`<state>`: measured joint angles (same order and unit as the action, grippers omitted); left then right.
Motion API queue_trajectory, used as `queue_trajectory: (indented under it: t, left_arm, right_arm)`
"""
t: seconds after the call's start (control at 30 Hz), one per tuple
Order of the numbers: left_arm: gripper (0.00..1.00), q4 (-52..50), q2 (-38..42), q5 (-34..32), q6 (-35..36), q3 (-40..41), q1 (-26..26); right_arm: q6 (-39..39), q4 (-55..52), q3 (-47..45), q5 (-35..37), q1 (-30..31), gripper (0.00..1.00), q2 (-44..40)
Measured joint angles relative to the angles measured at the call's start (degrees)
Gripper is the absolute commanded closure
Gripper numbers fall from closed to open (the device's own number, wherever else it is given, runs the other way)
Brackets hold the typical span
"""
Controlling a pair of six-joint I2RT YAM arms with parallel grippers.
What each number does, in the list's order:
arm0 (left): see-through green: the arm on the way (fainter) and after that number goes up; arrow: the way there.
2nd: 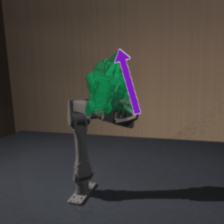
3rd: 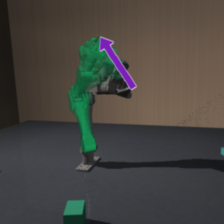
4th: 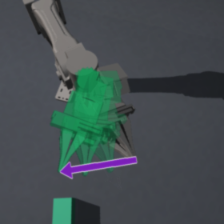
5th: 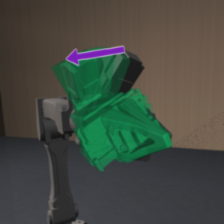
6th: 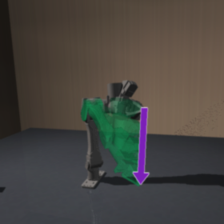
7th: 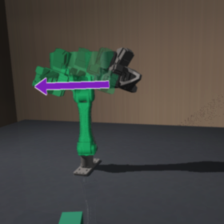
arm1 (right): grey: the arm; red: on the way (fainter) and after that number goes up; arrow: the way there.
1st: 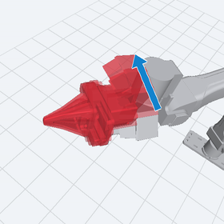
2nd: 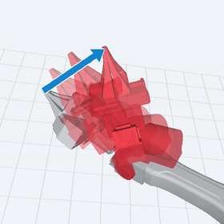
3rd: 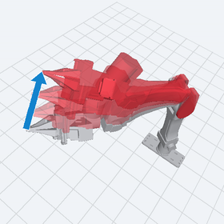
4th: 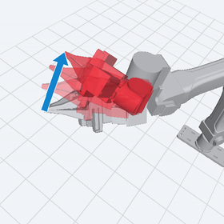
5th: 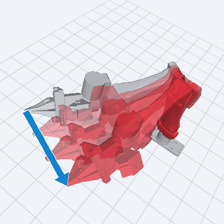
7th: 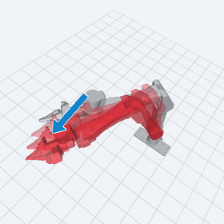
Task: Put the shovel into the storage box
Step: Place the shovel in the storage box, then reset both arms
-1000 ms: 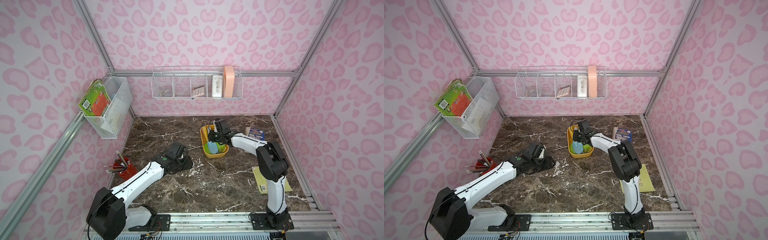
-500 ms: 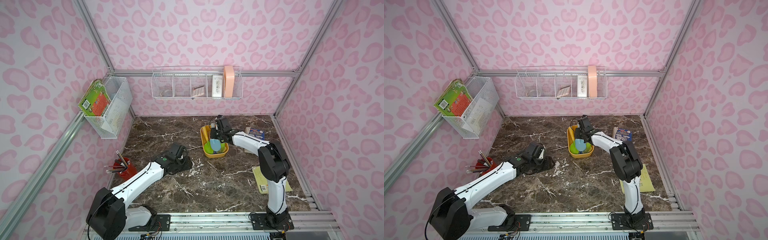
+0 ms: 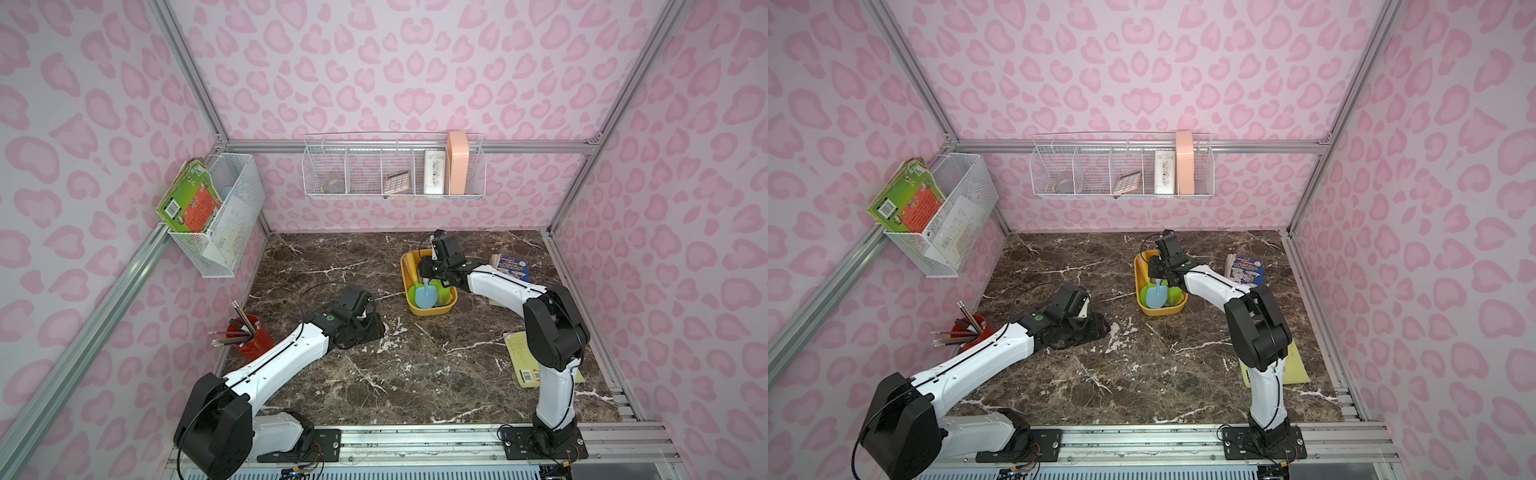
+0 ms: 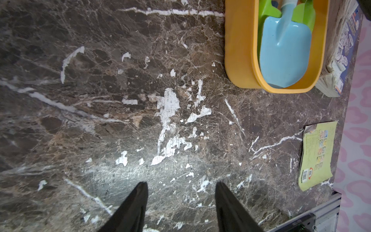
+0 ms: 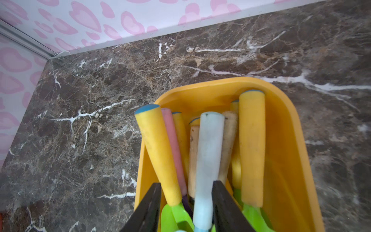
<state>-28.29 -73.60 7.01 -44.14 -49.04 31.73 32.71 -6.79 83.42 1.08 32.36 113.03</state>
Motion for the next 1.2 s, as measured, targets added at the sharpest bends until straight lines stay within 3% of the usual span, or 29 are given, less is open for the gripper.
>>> queue_trajectory:
  t: [0.17, 0.4, 0.43, 0.47, 0.5, 0.73, 0.93, 1.2]
  left_arm:
    - [0.40, -0.09, 0.15, 0.00, -0.24, -0.07, 0.00]
    - [0.24, -3.37, 0.72, -2.64, 0.87, -3.98, -0.15]
    - [0.03, -4.52, 0.68, -3.67, 1.27, -5.22, -0.35]
    - [0.02, -5.42, 0.55, -4.59, 1.75, -6.32, -0.61]
    - [0.02, -6.29, 0.35, -5.44, 2.58, -7.48, -1.09]
    - [0.02, -12.13, -0.92, -11.58, 6.64, -14.34, -3.06]
    - [0.02, -13.92, -0.70, -20.98, 13.31, -16.81, -5.64]
    - [0.02, -4.66, 5.62, -28.89, 25.42, -9.01, -15.19]
  right_arm:
    - [-0.39, 0.74, -4.48, -1.33, -0.59, 0.54, -4.96]
    - [-2.43, 1.95, -12.26, -4.00, -1.92, 0.34, -12.44]
    - [-2.51, 2.38, -13.66, -4.94, -2.29, 0.29, -13.81]
    - [-2.49, 2.64, -14.62, -5.20, -2.67, 0.20, -14.82]
    - [-2.49, 3.15, -15.93, -5.20, -3.30, 0.02, -16.17]
    - [-3.54, 4.22, -22.73, -3.58, -7.37, 0.01, -23.91]
    - [-5.01, 4.85, -27.87, 1.75, -12.98, 0.01, -29.99]
    - [-9.70, 16.35, -43.21, 10.29, -20.81, 0.01, -42.82]
